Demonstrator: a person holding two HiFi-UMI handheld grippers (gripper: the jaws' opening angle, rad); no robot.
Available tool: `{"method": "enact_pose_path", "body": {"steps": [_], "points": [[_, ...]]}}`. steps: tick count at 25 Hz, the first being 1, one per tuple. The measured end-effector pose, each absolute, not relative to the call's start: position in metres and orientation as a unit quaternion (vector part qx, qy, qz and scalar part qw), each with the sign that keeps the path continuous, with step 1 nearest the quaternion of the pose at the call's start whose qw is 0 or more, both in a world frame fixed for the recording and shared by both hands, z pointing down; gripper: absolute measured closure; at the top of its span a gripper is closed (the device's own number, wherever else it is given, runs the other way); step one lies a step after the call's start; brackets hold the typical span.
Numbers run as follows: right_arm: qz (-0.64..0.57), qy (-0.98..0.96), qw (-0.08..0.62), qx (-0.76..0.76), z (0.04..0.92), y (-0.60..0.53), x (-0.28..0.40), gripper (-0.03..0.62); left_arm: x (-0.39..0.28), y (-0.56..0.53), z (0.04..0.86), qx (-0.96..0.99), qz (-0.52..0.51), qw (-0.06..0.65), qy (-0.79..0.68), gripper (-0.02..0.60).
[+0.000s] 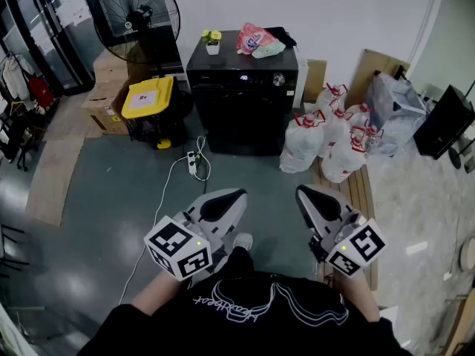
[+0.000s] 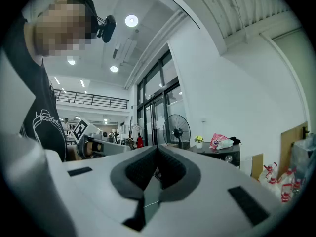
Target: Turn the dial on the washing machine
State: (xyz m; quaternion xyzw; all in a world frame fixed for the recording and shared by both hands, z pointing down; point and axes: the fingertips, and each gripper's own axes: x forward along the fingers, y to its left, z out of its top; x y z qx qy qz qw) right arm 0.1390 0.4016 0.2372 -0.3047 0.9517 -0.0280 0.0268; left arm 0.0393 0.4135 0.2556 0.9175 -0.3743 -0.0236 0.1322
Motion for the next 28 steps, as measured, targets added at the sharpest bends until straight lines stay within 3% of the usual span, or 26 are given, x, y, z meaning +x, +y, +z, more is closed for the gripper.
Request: {"method": "enact_pose_path", "body": {"steps": [11,14,20,24,28], "points": [[-0.024,0.939,0.013,-0.344,0.236,0.383,0.15,0.588,0.029,0.403,0.256,0.915,-0.036,0.139,-0.378,0.577],[-0.022,0.936,0.001,-0.353,0.239,0.371,0.151,0.468,0.027,0.394,0.256,0.914,-0.042,0.141,-0.378,0.577],[-0.002,0.927,-0.016,-0.375,0.246,0.342,0.149,0.342,0.021,0.369,0.261,0.914,-0.048,0.143,-0.377,0.577],[-0.003,0.918,-0.017,-0.397,0.258,0.315,0.152,0.295,0.016,0.346,0.27,0.914,-0.05,0.146,-0.376,0.577],[-0.004,0.914,-0.022,-0.405,0.265,0.285,0.145,0.287,0.007,0.314,0.277,0.915,-0.049,0.152,-0.371,0.577]]}}
